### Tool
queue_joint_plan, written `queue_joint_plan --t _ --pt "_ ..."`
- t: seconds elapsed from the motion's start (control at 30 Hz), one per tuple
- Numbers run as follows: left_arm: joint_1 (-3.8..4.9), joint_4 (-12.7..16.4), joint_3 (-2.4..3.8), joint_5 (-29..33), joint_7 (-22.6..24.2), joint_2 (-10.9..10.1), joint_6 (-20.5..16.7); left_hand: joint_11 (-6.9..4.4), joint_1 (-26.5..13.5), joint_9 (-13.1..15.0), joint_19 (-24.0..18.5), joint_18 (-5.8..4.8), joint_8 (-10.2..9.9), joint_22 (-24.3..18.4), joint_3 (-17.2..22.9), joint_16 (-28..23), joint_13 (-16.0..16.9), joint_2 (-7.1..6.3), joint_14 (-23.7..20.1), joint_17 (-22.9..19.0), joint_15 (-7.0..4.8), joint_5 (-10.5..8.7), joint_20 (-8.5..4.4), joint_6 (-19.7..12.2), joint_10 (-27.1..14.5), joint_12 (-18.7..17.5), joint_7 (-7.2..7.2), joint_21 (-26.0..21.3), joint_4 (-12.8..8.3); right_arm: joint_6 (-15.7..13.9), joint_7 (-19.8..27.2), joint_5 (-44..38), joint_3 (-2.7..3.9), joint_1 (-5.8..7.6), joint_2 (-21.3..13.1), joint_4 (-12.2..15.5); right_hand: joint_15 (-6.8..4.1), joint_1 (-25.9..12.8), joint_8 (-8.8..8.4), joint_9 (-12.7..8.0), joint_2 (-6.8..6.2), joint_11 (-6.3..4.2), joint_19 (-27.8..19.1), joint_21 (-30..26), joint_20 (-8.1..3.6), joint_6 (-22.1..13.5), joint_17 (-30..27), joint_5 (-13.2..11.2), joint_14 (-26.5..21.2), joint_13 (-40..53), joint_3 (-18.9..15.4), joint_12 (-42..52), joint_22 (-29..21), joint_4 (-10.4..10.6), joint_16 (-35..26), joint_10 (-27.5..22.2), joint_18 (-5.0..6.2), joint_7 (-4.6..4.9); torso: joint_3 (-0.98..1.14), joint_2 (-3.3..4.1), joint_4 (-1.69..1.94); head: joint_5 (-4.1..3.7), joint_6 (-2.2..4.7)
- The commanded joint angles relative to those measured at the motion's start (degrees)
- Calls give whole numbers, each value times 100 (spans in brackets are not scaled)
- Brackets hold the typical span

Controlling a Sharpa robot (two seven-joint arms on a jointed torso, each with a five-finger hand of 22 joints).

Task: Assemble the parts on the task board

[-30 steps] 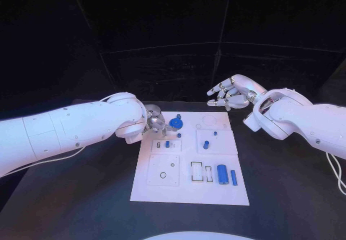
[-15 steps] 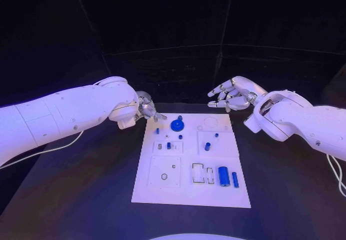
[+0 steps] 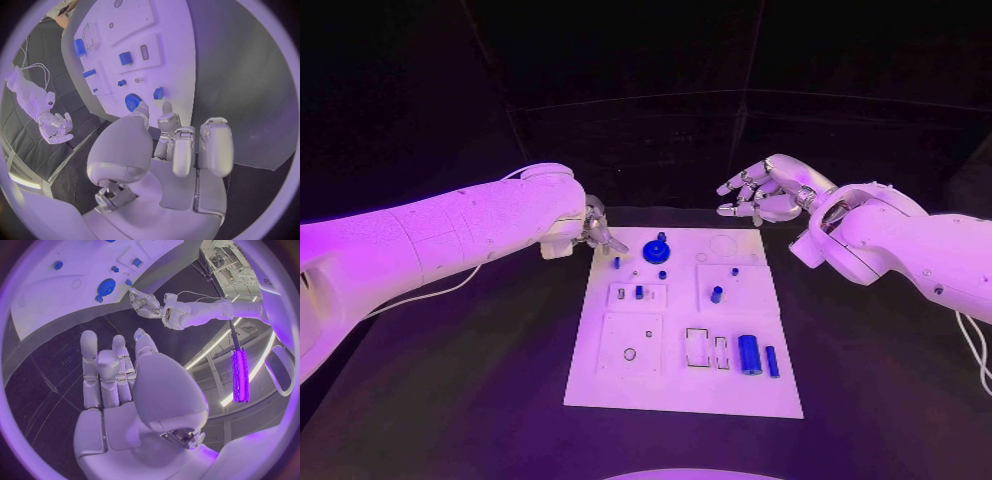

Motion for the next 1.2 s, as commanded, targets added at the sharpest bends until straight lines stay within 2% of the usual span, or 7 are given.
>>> queue_joint_plan --t 0.03,0.37,0.57,0.73,1.2 --pt "4 -118 -2 -337 216 73 236 3 -4 -18 128 -23 -42 311 -48 18 5 27 605 1509 44 -5 46 37 -29 -2 4 -11 2 -1 12 13 5 13 7 7 -4 29 29 3 26 1 -9 -32 0 -40 8 20 -19 -9 -22 -35 8 1 -11 -28 82 -17 10 0 0 13 -5" --pt "-11 -341 -10 -385 304 278 381 1 -21 -54 139 -28 -50 336 -112 18 42 48 605 1509 44 -6 49 73 -3 33 -1 6 -6 1 16 13 5 13 26 7 -5 39 32 3 30 -1 -3 -36 -1 -40 4 31 -15 -20 -24 -36 6 3 -17 -23 82 -18 11 -4 -3 20 -24" --pt "-65 -451 -10 -388 350 356 395 -1 0 -63 138 -27 -51 334 -120 18 40 57 605 1509 43 -5 49 84 -2 34 -3 4 -15 9 20 13 5 13 35 10 -6 40 32 4 30 -1 -2 -38 -1 -40 4 33 -14 -22 -24 -37 5 4 -18 -22 82 -18 2 2 0 11 18" --pt "-89 -505 -10 -390 355 398 417 -5 32 -76 146 -31 -51 355 -130 18 58 77 605 1509 41 -4 49 103 11 51 -7 19 -23 5 31 13 5 13 39 15 -6 40 32 4 30 -1 -2 -38 -1 -40 4 33 -14 -22 -24 -37 5 4 -18 -22 82 -18 12 -3 1 16 -10" --pt "-112 -590 -10 -447 355 447 534 -15 202 -126 156 -36 -50 381 -152 18 78 147 605 1509 33 0 43 157 31 77 -19 35 -61 1 37 13 5 13 44 21 -7 46 37 5 36 -2 6 -44 -3 -38 9 50 -6 -37 -28 -38 2 11 -19 -16 82 -19 6 -3 4 11 -27"
